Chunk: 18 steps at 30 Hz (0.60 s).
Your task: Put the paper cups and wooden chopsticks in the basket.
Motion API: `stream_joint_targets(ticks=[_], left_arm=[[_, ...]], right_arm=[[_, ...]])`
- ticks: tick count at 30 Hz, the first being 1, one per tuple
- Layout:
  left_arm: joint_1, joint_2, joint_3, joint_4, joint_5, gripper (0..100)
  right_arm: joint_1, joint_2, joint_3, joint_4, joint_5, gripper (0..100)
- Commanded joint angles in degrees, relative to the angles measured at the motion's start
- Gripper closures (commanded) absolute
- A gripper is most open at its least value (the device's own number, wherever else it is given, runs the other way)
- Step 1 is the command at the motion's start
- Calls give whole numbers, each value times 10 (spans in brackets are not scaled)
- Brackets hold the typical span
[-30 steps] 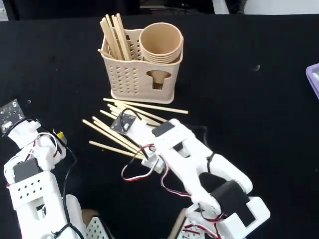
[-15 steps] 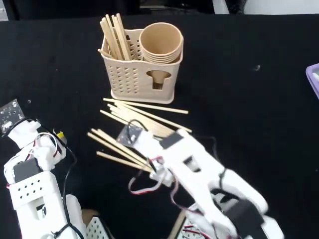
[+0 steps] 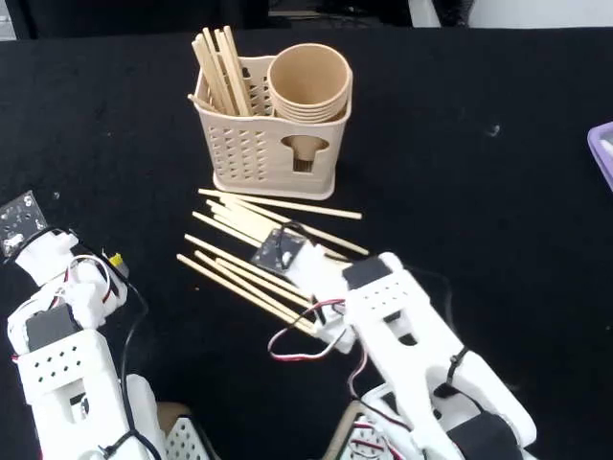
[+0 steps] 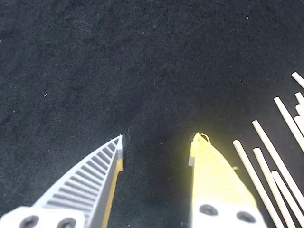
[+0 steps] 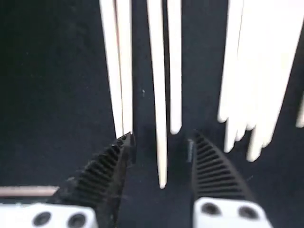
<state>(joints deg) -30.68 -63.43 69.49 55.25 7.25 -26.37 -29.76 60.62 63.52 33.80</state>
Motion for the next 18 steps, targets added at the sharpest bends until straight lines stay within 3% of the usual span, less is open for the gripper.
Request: stream_joint_targets(ticks=[1,8,18], left_arm=[[-1,2,-5,-10,0,771],[-4,2,-5,-10,0,771],[-4,2,-5,-10,0,770]], right_arm=[[-59,-16,-64,-26,-61,834],[-101,103,-83,-173,-105,819],[-98,260,-184,-183,-100,821]])
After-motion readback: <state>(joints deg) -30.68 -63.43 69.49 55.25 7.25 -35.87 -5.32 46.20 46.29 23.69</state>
